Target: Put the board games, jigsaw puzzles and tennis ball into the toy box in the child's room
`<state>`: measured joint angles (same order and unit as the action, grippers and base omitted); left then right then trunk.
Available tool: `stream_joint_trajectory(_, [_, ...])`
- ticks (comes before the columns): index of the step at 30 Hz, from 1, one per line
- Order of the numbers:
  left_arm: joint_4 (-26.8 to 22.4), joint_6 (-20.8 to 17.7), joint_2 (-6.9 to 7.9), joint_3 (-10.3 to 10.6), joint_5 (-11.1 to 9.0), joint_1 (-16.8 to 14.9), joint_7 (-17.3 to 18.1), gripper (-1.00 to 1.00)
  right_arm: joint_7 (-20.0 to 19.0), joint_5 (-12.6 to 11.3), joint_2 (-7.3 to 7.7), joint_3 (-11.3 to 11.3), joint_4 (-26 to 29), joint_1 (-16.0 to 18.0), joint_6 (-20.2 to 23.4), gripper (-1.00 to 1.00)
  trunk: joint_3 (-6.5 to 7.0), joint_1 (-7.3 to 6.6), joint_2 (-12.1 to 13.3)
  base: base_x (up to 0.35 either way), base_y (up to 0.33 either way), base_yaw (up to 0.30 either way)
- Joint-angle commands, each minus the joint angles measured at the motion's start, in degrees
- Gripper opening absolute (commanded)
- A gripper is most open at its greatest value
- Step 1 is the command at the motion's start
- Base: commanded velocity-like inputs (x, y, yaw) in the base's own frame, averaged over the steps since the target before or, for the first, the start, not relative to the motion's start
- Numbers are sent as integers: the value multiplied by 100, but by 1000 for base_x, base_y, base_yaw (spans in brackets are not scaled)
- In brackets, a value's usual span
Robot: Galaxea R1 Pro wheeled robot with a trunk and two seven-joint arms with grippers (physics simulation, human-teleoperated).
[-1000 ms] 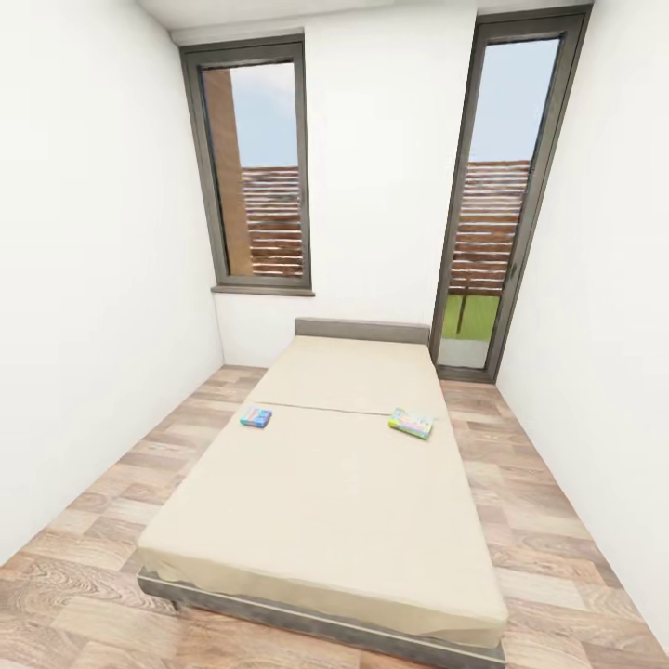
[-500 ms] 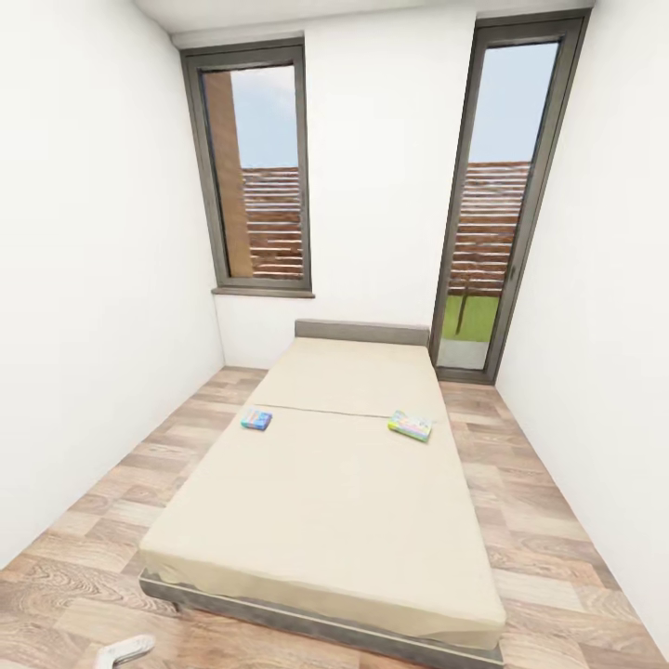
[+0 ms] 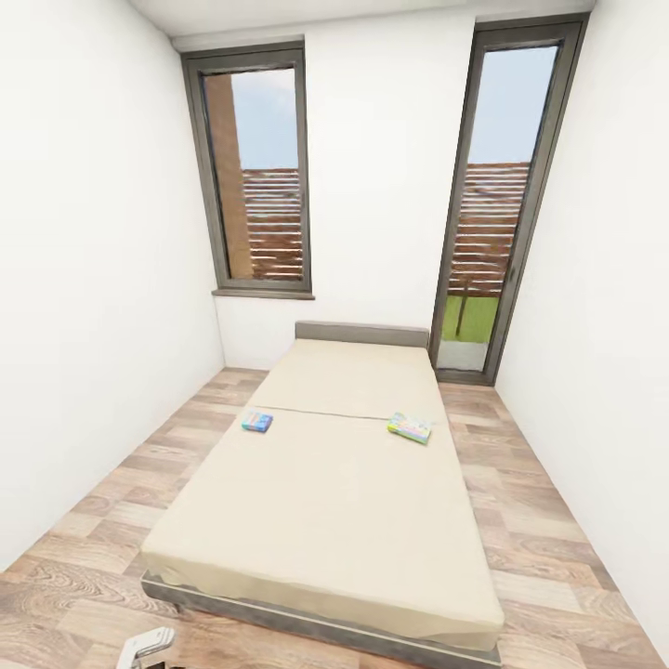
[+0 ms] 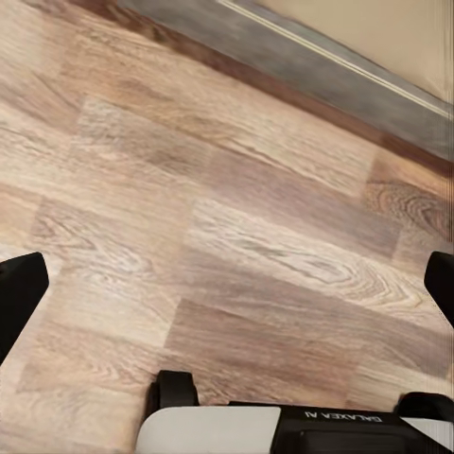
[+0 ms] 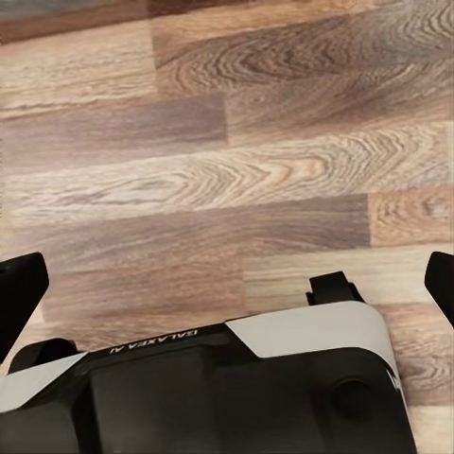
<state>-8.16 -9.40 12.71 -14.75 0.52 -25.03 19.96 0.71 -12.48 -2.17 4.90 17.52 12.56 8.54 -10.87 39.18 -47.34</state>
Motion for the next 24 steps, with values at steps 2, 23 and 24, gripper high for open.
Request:
stream_joint_trajectory(2, [-10, -51, 1, -46, 36, -2, 50, 100, 8, -22, -4, 37, 15, 1, 32, 100, 28, -44, 76, 0, 0, 0])
stream_joint_trajectory(23, [-10, -20, 66, -46, 123, 7, 471, 100, -47, -37, -16, 37, 6, 1, -546, 100, 405, -505, 918, 0, 0, 0])
stream_joint_trajectory(24, [-10, -19, 65, -46, 123, 7, 474, 100, -50, -38, -14, 37, 6, 1, -546, 100, 423, -527, 958, 0, 0, 0])
